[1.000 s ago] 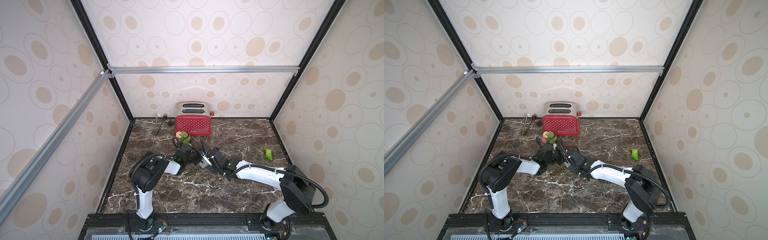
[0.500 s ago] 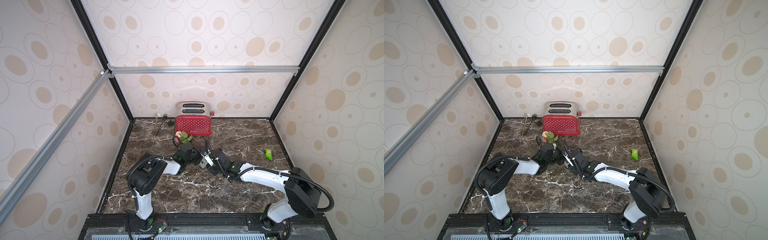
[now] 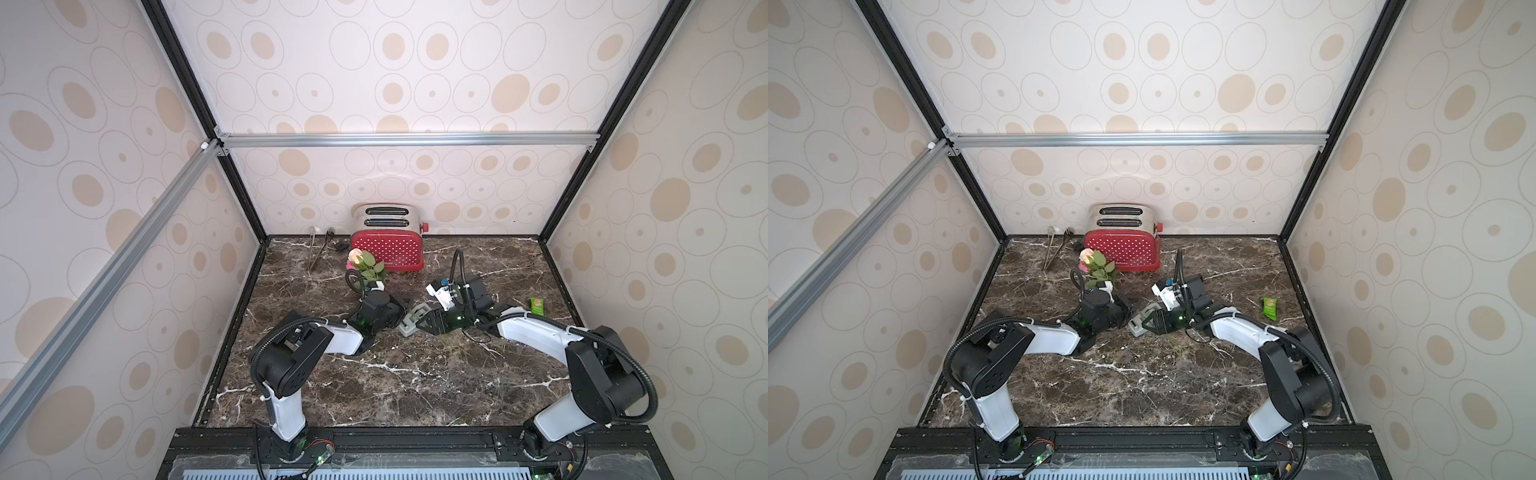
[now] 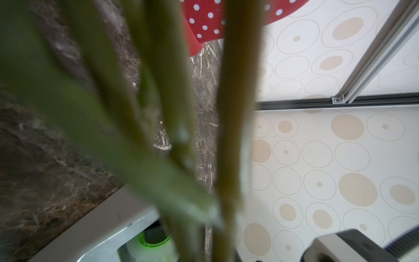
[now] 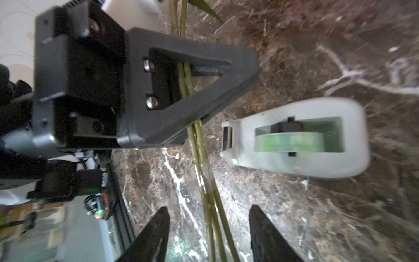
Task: Wrap bouquets with tape
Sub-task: Wrap the tape around the bouquet.
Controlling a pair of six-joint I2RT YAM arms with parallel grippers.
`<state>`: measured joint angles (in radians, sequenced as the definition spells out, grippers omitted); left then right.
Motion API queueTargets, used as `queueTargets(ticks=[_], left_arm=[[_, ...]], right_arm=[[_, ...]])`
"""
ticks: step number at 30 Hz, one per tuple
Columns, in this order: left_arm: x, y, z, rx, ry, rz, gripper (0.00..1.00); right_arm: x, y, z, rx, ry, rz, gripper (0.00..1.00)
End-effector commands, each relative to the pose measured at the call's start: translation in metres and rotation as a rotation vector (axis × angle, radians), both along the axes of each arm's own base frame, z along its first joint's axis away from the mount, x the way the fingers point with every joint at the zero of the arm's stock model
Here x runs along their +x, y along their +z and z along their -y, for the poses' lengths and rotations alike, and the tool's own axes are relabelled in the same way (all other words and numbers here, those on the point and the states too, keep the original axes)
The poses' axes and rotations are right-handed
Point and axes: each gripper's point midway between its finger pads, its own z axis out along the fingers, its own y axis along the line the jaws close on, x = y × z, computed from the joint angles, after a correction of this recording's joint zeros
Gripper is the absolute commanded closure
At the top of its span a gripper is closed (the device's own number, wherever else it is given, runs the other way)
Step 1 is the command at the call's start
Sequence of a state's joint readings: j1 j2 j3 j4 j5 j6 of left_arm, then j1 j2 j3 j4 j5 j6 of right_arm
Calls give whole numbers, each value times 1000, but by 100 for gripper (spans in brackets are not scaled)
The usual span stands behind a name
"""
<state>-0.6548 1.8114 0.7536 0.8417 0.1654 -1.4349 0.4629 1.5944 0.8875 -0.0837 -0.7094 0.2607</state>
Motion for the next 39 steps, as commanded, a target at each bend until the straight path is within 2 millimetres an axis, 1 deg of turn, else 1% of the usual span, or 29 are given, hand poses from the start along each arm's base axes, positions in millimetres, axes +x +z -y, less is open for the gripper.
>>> queueTargets(ticks=[1,4,8,10,11,13,15,16,17,22,23,24,25,26,27,28,30,34,37,39], left_arm=[[6,26,2,-24,7,145,100],[5,26,4,-19,-7,157,100],[3,22,7,-46,-25,149,100],[2,21,8,-58,-30,148,100],[2,20,7,-59,-27,145,100],[2,21,7,-54,-27,147,100],[3,20,7,-46,-29,143,100],[3,19,7,-48,-30,142,100],[3,19,7,-48,-29,140,100],[3,17,7,-44,-32,128,100],[3,17,6,-42,-30,126,97],[3,15,6,-41,-28,116,87],[3,14,5,-44,-26,108,83],[2,13,5,-48,-27,101,77],[2,10,5,-52,-25,81,68],[2,9,4,-60,-21,65,64],[-1,5,4,-80,-20,31,62],[-4,-5,3,-78,-15,-49,62],[-6,-10,-1,-59,-3,-89,63],[-7,-10,0,-63,-8,-109,65]], right_arm=[[-10,15,-12,123,75,-95,42],[-4,10,-12,160,82,-145,45],[-3,4,-17,198,105,-198,54],[-4,0,-16,187,108,-200,63],[-4,-1,-15,178,109,-198,66],[-6,-5,-12,151,112,-190,79],[-5,-9,-9,121,106,-178,87],[-5,-11,-8,112,106,-169,95],[-4,-12,-7,101,104,-158,100],[-4,-27,-3,-44,110,-78,100],[-5,-30,-2,-79,112,-51,100],[-4,-34,-1,-132,110,-12,100],[-4,-38,0,-185,107,40,100],[-2,-39,1,-230,102,91,100],[0,-40,3,-287,91,151,100],[4,-39,4,-340,80,215,100],[11,-34,7,-428,56,339,100],[26,-19,15,-576,-20,551,100],[29,-8,13,-654,-27,678,100],[30,-3,10,-718,-15,760,100]])
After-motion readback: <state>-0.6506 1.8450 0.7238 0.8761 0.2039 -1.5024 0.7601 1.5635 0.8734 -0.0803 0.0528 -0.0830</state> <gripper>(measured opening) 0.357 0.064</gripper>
